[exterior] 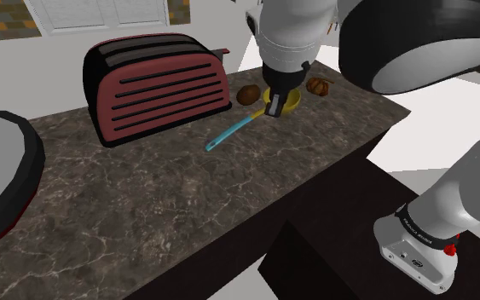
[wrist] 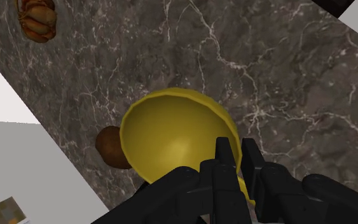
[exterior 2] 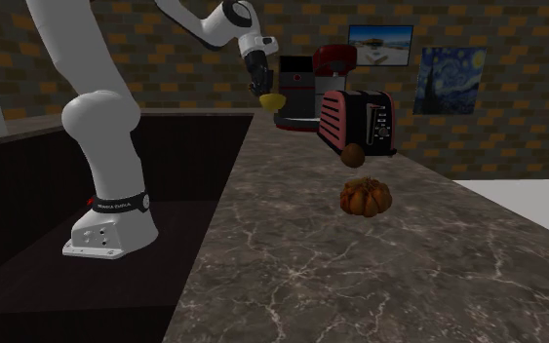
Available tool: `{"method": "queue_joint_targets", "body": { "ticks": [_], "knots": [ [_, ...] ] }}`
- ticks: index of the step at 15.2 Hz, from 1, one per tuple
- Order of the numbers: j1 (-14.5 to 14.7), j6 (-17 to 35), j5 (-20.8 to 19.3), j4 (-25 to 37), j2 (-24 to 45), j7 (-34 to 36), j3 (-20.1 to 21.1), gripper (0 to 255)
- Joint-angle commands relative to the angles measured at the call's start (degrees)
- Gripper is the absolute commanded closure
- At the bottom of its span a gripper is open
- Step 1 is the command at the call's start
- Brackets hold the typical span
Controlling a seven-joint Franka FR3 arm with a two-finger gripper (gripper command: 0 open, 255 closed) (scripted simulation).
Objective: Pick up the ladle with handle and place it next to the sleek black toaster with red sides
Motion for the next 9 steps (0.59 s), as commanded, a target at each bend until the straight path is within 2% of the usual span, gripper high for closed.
{"method": "queue_joint_targets", "body": {
  "ticks": [1, 9],
  "knots": [
    [0.0, 1.3, -0.2, -1.2, 0.3, 0.6, 0.1, 255],
    [-0.2, 6.6, -1.7, -5.6, 2.2, 3.6, 0.8, 255]
  ]
}}
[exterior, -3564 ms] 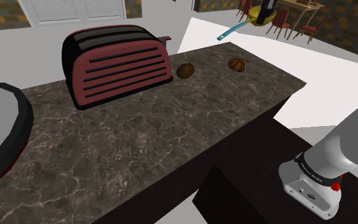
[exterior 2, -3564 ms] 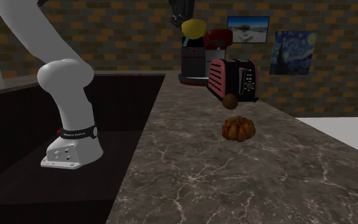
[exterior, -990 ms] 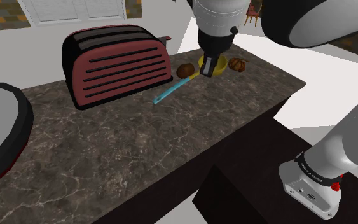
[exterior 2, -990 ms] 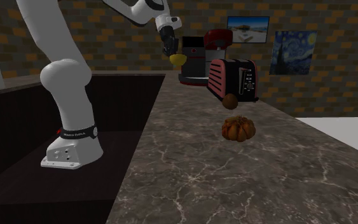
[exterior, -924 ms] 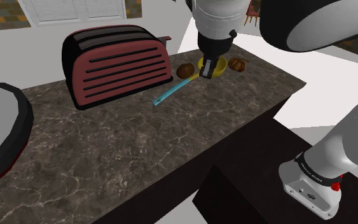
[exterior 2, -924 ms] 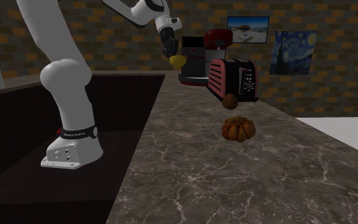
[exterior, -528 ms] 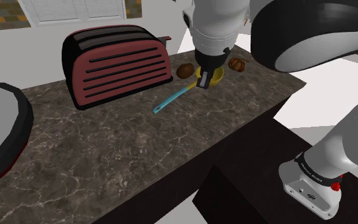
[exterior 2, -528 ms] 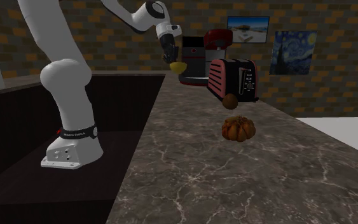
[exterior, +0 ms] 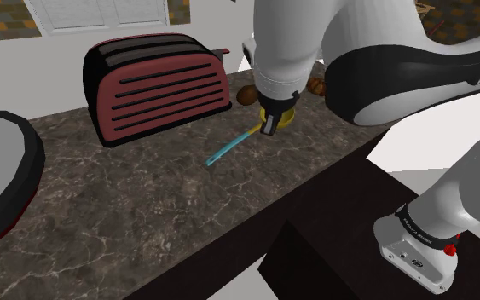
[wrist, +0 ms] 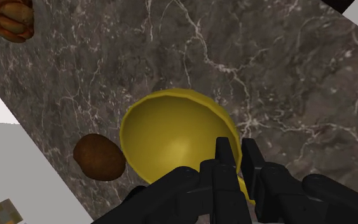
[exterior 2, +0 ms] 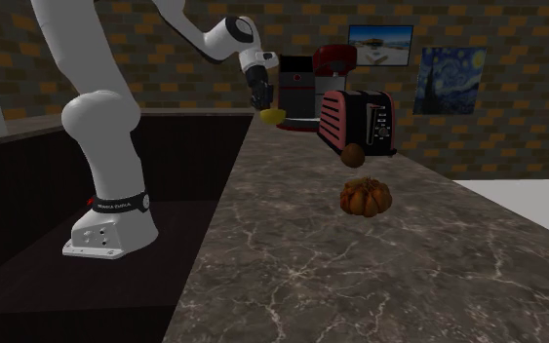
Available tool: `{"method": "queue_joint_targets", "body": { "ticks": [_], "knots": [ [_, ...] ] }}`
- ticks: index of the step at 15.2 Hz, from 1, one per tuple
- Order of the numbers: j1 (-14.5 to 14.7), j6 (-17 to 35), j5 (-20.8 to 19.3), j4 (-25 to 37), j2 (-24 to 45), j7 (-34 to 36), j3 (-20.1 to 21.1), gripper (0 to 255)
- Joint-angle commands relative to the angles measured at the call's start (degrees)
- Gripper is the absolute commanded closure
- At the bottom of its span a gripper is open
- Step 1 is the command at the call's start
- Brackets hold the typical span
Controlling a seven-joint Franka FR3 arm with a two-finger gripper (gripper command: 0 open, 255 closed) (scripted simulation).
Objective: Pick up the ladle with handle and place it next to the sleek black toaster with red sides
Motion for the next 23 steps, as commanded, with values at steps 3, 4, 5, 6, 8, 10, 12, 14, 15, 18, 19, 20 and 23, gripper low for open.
{"method": "queue_joint_targets", "body": {
  "ticks": [3, 4, 5, 6, 8, 10, 12, 14, 15, 18, 19, 20, 23],
  "knots": [
    [-0.1, 2.6, -1.0, -2.0, 1.2, 1.7, 0.4, 255],
    [-0.2, 3.2, -1.3, -2.4, 1.6, 2.2, 0.5, 255],
    [-0.2, 3.8, -1.6, -2.9, 1.9, 2.6, 0.6, 255],
    [-0.3, 4.4, -1.9, -3.3, 2.3, 3.1, 0.7, 255],
    [-0.4, 5.7, -2.7, -4.1, 3.2, 4.1, 0.9, 255],
    [-0.5, 6.9, -3.5, -4.9, 4.1, 5.2, 1.1, 255],
    [-0.6, 8.0, -4.4, -5.6, 5.0, 6.3, 1.3, 255],
    [-0.7, 9.2, -5.3, -6.2, 6.1, 7.4, 1.5, 255],
    [-0.7, 9.7, -5.9, -6.5, 6.6, 8.0, 1.6, 255],
    [-0.9, 11.2, -7.4, -7.3, 8.2, 9.8, 1.7, 255],
    [-0.9, 11.2, -7.4, -7.3, 8.2, 9.8, 1.7, 255],
    [-0.9, 11.2, -7.4, -7.3, 8.2, 9.8, 1.7, 255],
    [-0.9, 11.2, -7.4, -7.3, 8.2, 9.8, 1.7, 255]
  ]
}}
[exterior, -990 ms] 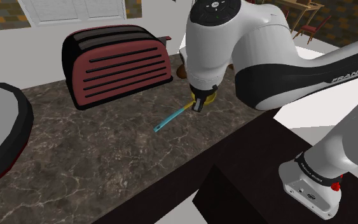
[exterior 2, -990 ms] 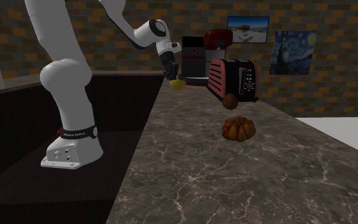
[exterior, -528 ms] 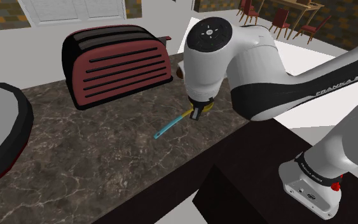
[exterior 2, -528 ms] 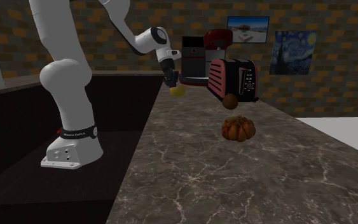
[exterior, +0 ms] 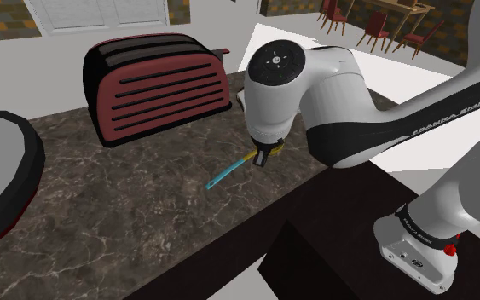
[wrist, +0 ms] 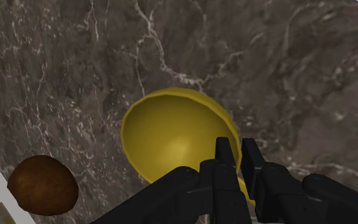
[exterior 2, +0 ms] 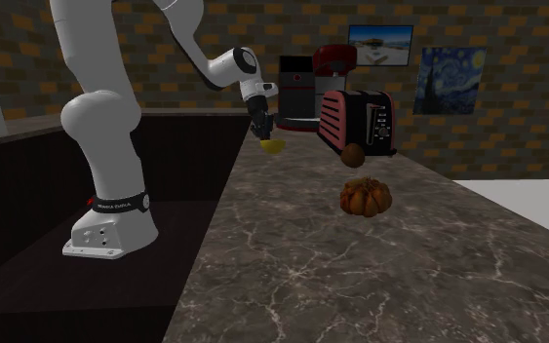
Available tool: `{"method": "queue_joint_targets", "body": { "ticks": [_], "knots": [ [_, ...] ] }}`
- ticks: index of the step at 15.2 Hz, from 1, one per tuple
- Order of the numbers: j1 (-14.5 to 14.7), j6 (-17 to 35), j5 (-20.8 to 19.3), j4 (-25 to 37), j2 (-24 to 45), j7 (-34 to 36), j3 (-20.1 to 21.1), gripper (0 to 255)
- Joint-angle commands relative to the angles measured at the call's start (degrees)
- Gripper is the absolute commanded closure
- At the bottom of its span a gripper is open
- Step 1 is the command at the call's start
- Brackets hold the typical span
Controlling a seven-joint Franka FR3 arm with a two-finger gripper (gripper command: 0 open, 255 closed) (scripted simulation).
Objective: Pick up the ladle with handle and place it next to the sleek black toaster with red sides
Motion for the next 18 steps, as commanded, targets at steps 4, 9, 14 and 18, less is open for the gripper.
{"method": "queue_joint_targets", "body": {
  "ticks": [4, 9, 14, 18],
  "knots": [
    [0.0, 0.0, 0.0, 0.0, 0.0, 0.0, 0.0, 0],
    [0.0, 0.0, 0.0, 0.0, 0.0, 0.0, 0.0, 0],
    [1.4, -6.3, 4.1, 4.3, -3.1, -2.5, 1.0, 0],
    [1.4, -6.3, 4.1, 4.3, -3.1, -2.5, 1.0, 0]
  ]
}}
